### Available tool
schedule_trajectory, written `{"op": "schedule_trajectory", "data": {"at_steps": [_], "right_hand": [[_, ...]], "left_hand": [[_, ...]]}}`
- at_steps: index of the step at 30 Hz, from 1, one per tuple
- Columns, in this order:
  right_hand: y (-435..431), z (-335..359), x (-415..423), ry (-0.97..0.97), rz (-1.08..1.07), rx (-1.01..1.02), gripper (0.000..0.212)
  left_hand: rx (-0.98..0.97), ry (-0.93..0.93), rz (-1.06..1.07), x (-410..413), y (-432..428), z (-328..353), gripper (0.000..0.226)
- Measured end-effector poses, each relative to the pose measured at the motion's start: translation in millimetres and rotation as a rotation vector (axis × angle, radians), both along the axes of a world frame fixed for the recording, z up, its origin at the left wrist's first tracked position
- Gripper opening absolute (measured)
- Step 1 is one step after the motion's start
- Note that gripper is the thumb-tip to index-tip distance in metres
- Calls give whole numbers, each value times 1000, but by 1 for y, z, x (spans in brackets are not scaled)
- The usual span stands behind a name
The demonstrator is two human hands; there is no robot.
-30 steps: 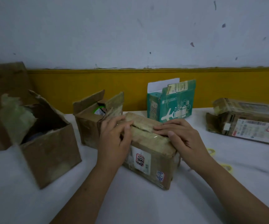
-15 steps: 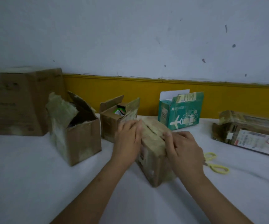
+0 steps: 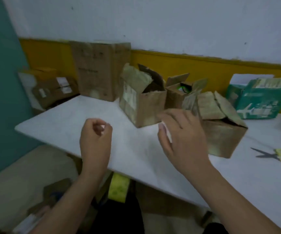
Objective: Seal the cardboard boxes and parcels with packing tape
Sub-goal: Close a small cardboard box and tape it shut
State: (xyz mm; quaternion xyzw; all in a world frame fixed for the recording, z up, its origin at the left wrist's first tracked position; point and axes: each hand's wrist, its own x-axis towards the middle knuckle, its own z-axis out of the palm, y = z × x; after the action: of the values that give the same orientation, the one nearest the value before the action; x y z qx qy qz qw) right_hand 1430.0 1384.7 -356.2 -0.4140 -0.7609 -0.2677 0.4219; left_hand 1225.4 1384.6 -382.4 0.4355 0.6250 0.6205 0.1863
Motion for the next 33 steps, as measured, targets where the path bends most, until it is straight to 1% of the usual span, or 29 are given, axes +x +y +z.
{"op": "schedule_trajectory", "data": {"at_steps": [1,3,5,6,7,8,9,10,11,13,14,16,17,20,22,24,27,29,31,33], "right_hand": [[7,-6,-13,-87,59,-81,23],[26,-24,-36,-220,127,-329,28],[43,-46,-47,-265,176,-552,33],[49,-56,-49,-263,195,-631,33],[52,-62,-50,-242,210,-692,32],[54,-67,-50,-212,226,-731,33],[55,-70,-49,-200,237,-744,34],[55,-72,-48,-221,238,-744,36],[54,-73,-47,-264,243,-741,38],[51,-73,-45,-314,304,-766,41],[49,-72,-44,-313,355,-791,41],[45,-72,-43,-296,458,-838,40],[44,-73,-44,-290,499,-866,39],[41,-74,-45,-310,587,-952,38],[40,-71,-45,-358,657,-915,41],[42,-67,-46,-394,697,-908,40],[42,-60,-48,-352,708,-1063,39],[42,-56,-49,-311,742,-1094,30],[42,-49,-50,-250,764,-1082,13],[42,-41,-51,-215,736,-1073,10]], "left_hand": [[-86,-79,60,-6,-7,-13,19],[-266,-209,93,-16,-15,-47,42],[-418,-286,59,-16,-24,-74,71],[-456,-303,21,-13,-28,-84,78],[-488,-330,-36,-9,-34,-85,76],[-513,-336,-120,-5,-38,-86,70],[-554,-309,-221,-2,-43,-81,64],[-596,-287,-336,2,-48,-76,62],[-623,-308,-457,4,-53,-70,62],[-635,-433,-677,4,-61,-59,49],[-629,-481,-722,1,-64,-55,39],[-647,-542,-727,-3,-69,-44,22],[-672,-575,-706,-5,-71,-36,18],[-790,-638,-649,-8,-69,-18,26],[-803,-628,-635,-7,-67,-11,24],[-797,-582,-620,-2,-65,-6,21],[-844,-456,-610,1,-64,-5,29],[-867,-379,-635,2,-65,-4,33],[-858,-345,-646,3,-66,-3,35],[-840,-285,-650,3,-65,-6,37]]}}
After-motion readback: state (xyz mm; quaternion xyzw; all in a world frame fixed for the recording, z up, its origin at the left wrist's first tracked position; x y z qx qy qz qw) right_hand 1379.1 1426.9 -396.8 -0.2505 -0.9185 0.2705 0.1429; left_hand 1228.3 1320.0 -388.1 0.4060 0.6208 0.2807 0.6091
